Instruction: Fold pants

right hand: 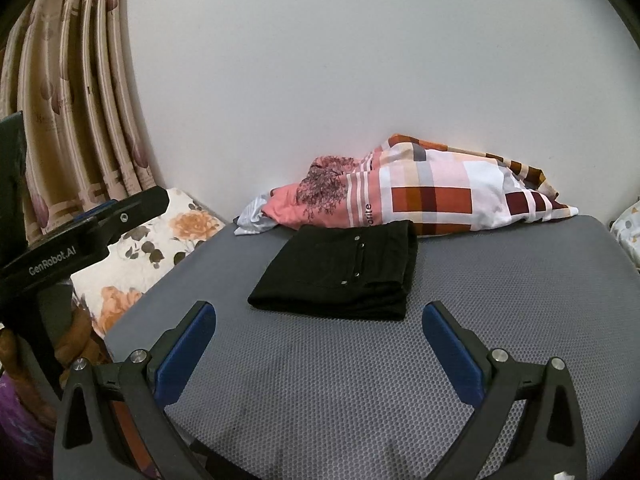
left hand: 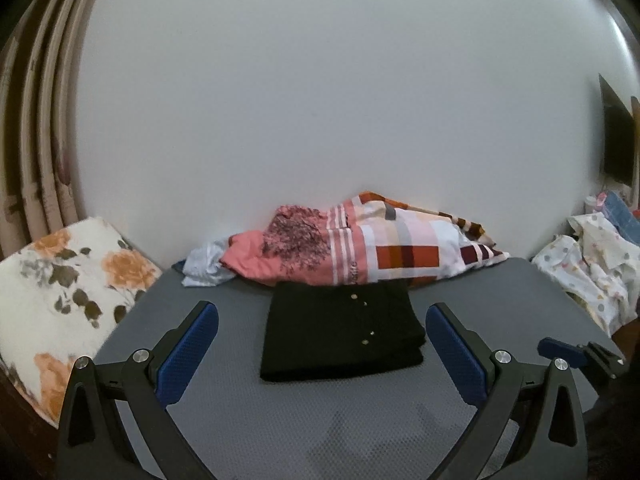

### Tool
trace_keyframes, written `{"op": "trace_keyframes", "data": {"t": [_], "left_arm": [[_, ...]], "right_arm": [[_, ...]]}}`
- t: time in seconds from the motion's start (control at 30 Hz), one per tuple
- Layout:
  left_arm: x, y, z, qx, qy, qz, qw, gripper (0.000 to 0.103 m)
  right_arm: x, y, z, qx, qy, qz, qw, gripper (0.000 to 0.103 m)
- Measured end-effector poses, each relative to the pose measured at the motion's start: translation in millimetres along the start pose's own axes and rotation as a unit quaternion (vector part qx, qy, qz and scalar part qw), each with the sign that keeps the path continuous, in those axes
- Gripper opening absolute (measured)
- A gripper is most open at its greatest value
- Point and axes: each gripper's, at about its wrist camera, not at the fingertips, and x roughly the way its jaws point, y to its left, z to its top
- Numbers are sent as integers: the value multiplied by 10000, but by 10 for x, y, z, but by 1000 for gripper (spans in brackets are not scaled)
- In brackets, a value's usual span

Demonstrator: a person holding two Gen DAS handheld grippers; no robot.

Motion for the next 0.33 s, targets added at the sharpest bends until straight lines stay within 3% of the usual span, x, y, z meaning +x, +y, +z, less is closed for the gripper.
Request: {"op": "trace_keyframes", "data": {"t": [0.07, 0.33], "left_arm": [[14, 20, -20, -75, -1, 220, 9997, 103], [114, 123, -92, -223, 186, 300, 9991, 103]], "right_arm": [[2, 3, 0, -1, 5, 1, 10000, 103], [103, 21, -18, -38, 102, 29, 9999, 103]]}}
